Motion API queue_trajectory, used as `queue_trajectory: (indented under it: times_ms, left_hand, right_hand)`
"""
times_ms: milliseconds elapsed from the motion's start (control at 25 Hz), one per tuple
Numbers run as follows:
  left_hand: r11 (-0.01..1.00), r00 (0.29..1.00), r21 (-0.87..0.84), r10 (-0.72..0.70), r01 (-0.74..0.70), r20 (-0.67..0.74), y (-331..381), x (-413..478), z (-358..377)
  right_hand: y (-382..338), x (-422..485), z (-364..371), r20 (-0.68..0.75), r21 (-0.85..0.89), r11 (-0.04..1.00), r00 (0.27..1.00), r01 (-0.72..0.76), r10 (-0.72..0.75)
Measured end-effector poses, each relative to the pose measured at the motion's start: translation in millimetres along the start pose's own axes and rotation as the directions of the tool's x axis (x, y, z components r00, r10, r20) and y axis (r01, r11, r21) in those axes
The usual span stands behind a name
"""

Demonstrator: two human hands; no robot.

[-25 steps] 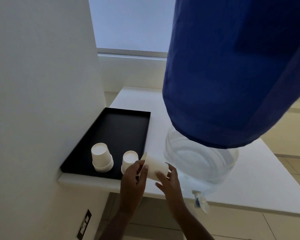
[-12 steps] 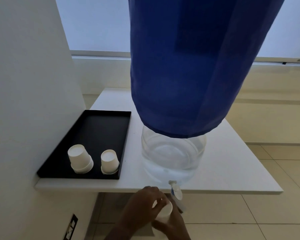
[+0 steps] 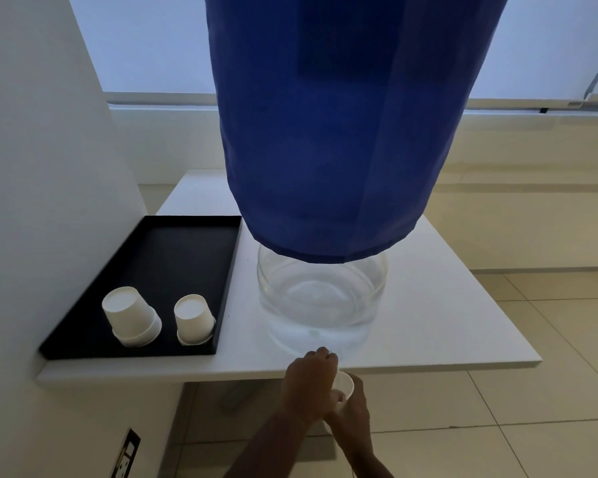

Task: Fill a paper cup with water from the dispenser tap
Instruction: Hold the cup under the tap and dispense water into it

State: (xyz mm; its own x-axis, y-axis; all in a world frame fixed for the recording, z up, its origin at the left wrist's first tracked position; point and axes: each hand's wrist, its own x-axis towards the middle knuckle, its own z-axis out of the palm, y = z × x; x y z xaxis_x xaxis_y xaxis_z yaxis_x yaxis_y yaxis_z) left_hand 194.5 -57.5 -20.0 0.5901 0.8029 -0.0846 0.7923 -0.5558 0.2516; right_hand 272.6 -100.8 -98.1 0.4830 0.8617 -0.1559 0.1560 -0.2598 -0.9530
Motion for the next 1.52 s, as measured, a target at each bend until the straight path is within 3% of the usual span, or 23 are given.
queue_trajectory:
  times_ms: [320, 600, 880, 1520]
  left_hand:
    - [0.991, 0.994, 0.086, 0.100, -0.103, 0.040, -15.5, 10.9, -4.1]
    - [0.960, 0.990, -0.280, -0.047, 0.007, -0.136, -15.9, 16.7, -18.9]
    - [0.957, 0.997, -0.289, -0.053, 0.032, -0.064, -14.4, 24.7, -31.7]
    - [0.947, 0.989, -0.316, -0.097, 0.056, -0.115, -13.2, 23.0, -24.2]
  right_hand:
    - [-1.1, 7.6, 2.9, 0.080, 0.005, 0.985, 0.982, 0.173, -0.173]
    - [3.4, 9.8, 1.2, 0.082, 0.045, 0.982, 0.979, 0.186, -0.189]
    - [15.3, 12.8, 7.3, 0.064, 0.037, 0.963, 0.961, 0.267, -0.269]
    - [13.1, 4.4, 9.0, 0.056, 0.124, 0.967, 0.972, 0.221, -0.229]
